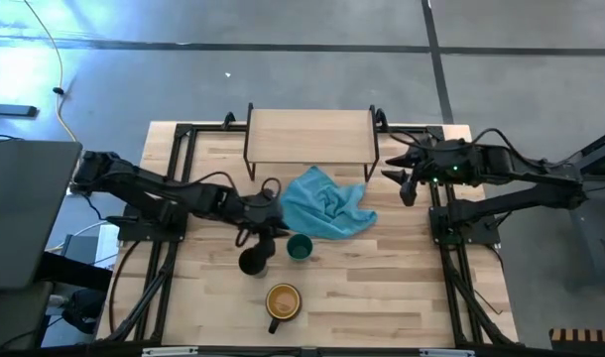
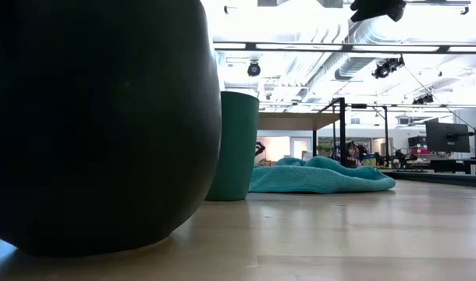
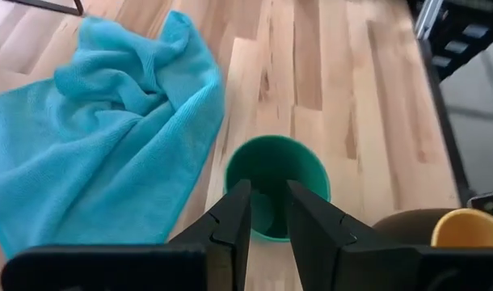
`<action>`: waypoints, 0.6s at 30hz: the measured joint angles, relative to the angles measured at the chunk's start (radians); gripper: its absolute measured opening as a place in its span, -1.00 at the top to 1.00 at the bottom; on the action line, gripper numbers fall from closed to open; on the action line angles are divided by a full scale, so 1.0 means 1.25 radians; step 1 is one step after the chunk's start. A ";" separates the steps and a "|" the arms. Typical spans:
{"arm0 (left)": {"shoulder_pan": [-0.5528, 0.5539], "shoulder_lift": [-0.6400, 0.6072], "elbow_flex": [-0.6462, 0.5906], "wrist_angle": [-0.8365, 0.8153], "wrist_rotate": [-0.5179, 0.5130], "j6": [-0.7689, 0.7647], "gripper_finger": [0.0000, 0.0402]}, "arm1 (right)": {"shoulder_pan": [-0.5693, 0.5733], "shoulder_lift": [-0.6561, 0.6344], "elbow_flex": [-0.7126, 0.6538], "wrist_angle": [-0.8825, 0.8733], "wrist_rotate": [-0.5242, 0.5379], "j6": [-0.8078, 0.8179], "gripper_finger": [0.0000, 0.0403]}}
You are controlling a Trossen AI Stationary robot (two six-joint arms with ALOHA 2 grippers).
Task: Stack small to large cups/mugs on shelf
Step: Put the green cup on the shelf
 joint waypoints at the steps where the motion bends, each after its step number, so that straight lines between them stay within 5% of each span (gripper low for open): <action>1: 0.000 0.014 0.017 -0.017 -0.001 0.008 0.67 | 0.000 0.000 0.000 -0.002 0.000 0.004 0.26; 18: 0.000 0.175 0.213 -0.170 0.033 0.021 0.67 | 0.000 -0.024 0.000 -0.037 0.000 0.018 0.26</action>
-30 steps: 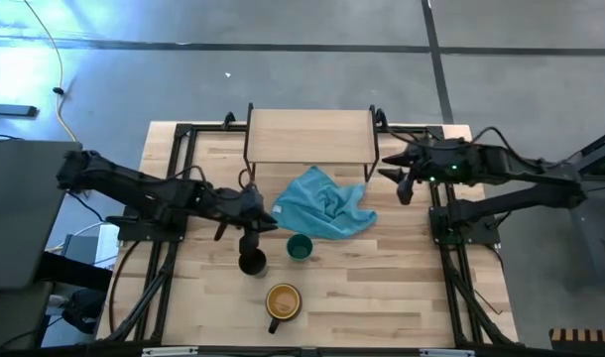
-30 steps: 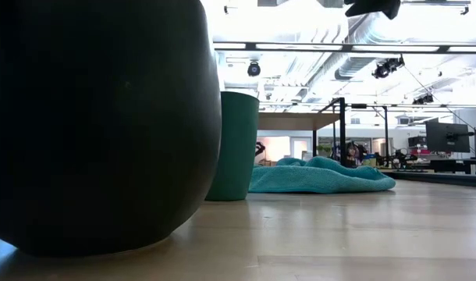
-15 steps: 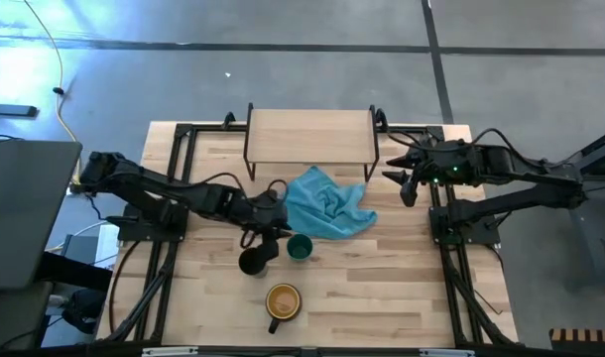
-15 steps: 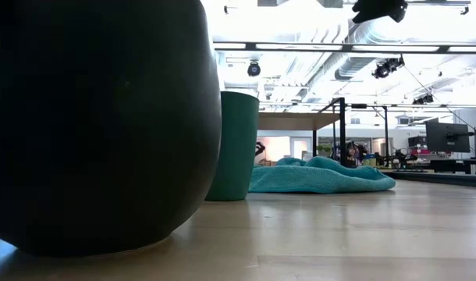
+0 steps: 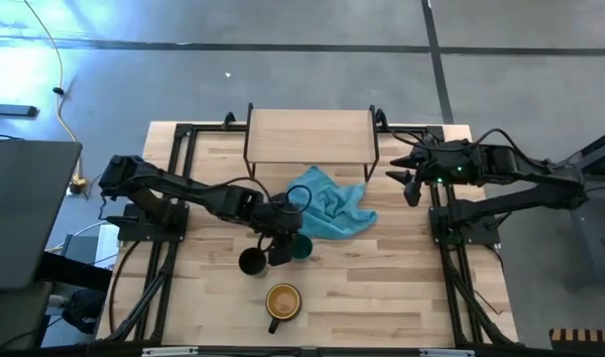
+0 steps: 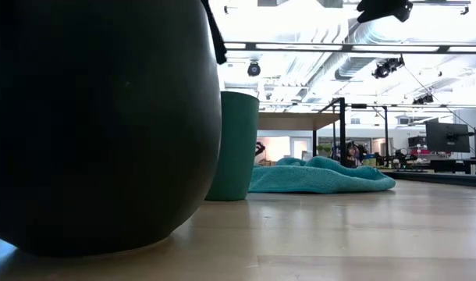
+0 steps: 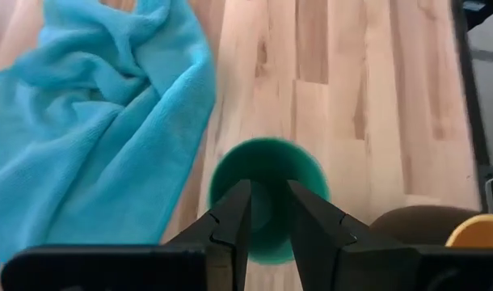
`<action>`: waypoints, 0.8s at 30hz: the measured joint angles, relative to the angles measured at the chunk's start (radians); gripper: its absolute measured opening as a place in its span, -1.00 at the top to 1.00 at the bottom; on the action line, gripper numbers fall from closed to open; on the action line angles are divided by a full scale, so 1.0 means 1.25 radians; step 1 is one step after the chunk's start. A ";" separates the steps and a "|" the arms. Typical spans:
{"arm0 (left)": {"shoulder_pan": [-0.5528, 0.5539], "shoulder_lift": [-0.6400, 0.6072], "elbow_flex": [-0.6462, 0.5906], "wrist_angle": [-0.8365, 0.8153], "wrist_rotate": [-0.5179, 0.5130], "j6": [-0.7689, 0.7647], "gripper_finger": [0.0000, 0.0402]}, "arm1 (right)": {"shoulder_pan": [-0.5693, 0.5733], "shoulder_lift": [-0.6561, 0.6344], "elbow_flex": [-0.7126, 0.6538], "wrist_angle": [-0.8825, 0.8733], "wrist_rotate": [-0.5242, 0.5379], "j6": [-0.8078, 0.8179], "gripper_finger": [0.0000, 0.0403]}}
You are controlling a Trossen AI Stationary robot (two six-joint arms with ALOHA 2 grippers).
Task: Stack small to large cups/mugs on shelf
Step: Put the green cup on the shelf
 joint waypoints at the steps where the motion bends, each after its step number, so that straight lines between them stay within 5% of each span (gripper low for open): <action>1: 0.000 0.002 0.000 -0.001 0.000 0.000 0.67 | 0.000 -0.001 0.000 0.000 0.000 0.000 0.26; 24: 0.022 0.032 -0.001 -0.030 -0.015 -0.066 0.67 | 0.000 -0.004 0.000 -0.006 0.000 0.000 0.26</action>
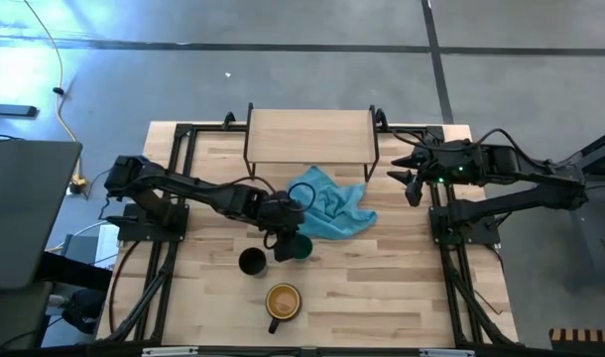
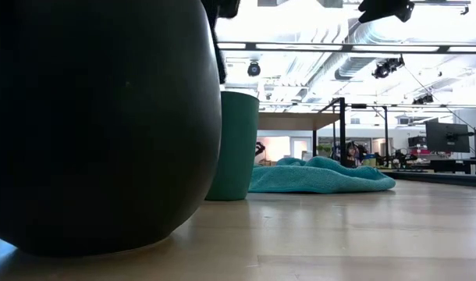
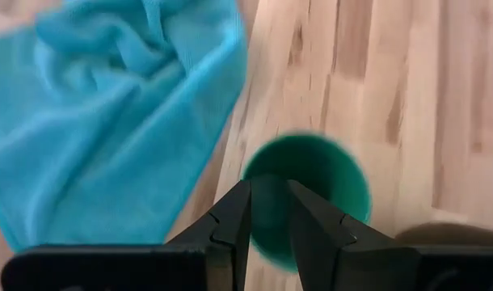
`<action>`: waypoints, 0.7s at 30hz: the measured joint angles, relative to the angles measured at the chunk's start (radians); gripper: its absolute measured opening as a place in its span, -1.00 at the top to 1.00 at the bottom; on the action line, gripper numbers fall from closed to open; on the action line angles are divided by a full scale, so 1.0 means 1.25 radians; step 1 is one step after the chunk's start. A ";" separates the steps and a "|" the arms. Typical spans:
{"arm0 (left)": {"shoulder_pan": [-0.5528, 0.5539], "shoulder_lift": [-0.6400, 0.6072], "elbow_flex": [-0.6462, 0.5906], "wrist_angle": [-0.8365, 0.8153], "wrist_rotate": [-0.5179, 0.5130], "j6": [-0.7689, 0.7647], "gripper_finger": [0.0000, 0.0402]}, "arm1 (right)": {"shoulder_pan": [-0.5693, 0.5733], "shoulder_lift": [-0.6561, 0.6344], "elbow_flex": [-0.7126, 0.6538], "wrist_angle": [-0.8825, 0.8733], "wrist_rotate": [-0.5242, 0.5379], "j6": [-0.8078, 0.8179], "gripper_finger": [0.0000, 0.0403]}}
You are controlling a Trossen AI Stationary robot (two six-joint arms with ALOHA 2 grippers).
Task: Stack small to large cups/mugs on shelf
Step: Put the green cup on the shelf
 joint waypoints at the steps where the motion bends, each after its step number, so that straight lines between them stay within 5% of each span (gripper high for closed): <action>1: 0.000 0.002 -0.001 -0.006 0.001 0.000 0.67 | 0.000 0.000 0.000 0.000 0.000 0.000 0.26; 21: -0.001 0.009 0.000 0.030 -0.005 0.100 0.67 | 0.000 0.001 0.000 -0.002 0.000 0.002 0.26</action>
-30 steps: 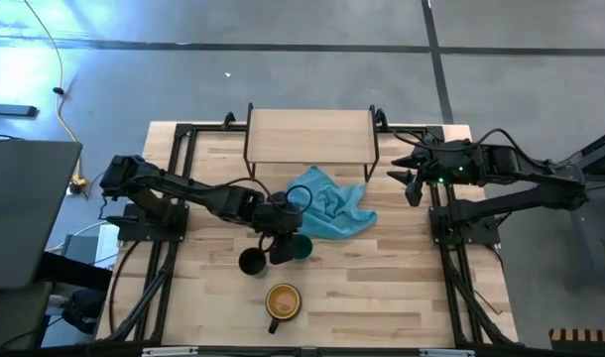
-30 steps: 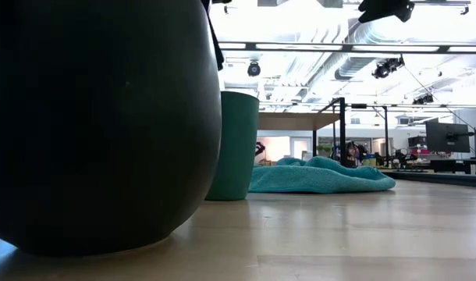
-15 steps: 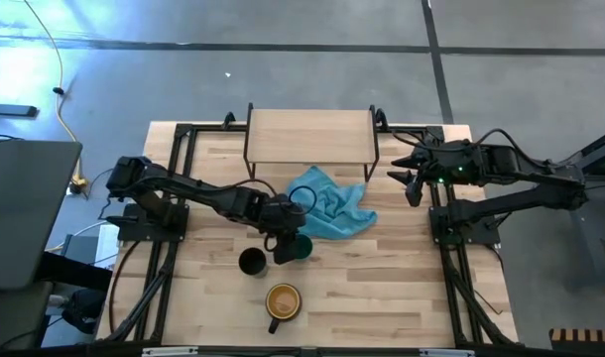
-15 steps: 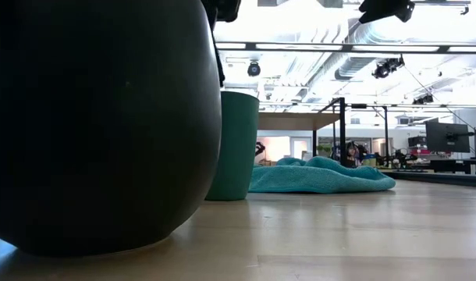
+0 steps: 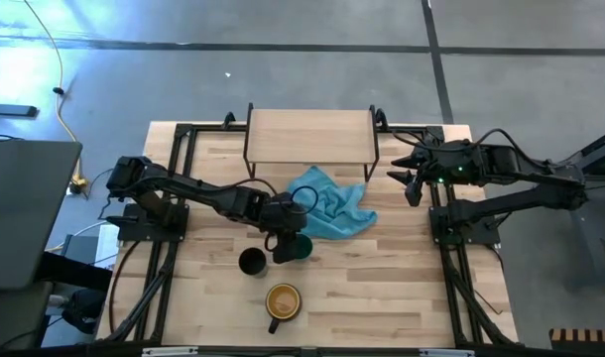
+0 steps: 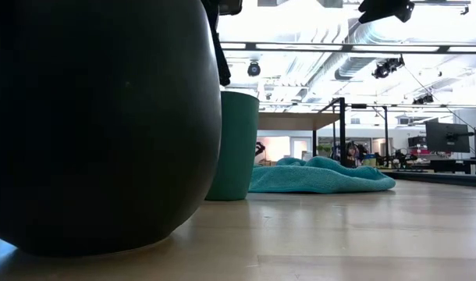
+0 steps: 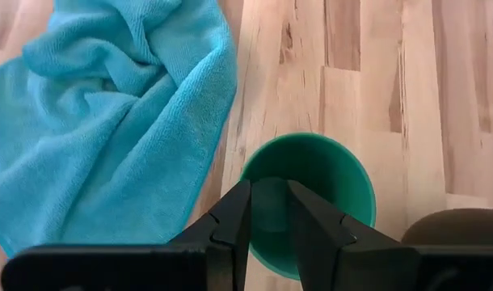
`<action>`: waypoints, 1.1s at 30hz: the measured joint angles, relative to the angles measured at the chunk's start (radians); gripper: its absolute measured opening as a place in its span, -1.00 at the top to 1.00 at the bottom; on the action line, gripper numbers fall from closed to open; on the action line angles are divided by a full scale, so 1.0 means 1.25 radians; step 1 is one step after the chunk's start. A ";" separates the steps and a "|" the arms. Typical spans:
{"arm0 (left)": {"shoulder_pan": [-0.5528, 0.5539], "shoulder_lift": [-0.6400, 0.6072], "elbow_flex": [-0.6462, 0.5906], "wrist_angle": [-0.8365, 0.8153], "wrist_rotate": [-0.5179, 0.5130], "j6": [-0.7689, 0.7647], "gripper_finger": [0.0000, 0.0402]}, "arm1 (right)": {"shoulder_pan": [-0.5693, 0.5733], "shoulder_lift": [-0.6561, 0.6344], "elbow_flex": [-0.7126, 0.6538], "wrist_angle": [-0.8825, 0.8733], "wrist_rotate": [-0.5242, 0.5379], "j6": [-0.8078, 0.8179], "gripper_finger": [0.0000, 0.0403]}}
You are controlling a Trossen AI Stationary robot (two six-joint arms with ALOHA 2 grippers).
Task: Stack small to large cups/mugs on shelf
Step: Put the green cup on the shelf
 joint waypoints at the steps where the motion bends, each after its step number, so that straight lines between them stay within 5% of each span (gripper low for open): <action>1: 0.000 0.000 0.000 0.000 0.000 0.010 0.67 | 0.000 0.000 0.000 0.001 0.000 0.000 0.26; 33: 0.000 0.066 0.000 0.020 0.007 0.070 0.67 | 0.000 0.001 0.000 -0.004 -0.003 0.007 0.26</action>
